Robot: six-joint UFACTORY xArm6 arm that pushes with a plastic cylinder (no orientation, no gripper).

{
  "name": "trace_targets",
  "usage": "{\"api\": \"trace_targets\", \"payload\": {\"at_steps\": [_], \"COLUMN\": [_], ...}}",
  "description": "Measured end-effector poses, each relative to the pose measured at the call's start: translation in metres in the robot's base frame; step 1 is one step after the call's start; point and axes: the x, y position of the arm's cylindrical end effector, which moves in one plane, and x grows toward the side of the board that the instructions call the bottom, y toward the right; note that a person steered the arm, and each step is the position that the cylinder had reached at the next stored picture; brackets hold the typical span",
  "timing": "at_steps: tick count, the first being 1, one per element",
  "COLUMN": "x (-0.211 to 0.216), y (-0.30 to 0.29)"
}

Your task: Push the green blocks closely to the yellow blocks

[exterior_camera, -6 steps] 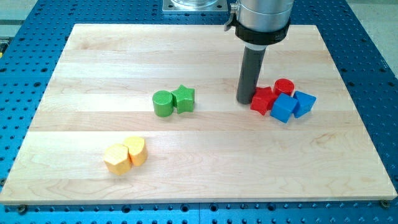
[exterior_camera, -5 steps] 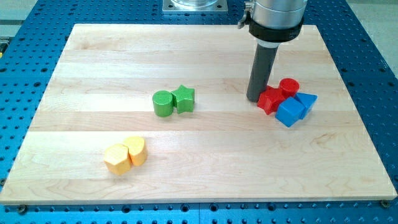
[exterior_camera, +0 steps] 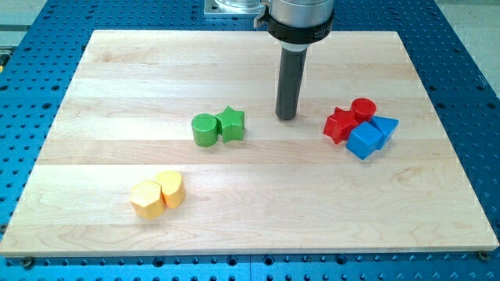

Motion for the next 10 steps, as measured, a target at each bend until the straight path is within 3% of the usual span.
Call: {"api": "trace_targets", "payload": {"at_steps": [2, 4, 7, 8, 9, 10], "x": [0.008, 0.060, 0.091, 0.074, 0.074, 0.091], "y": [-0.053, -0.120, -0.172, -0.177, -0.225, -0.216]}}
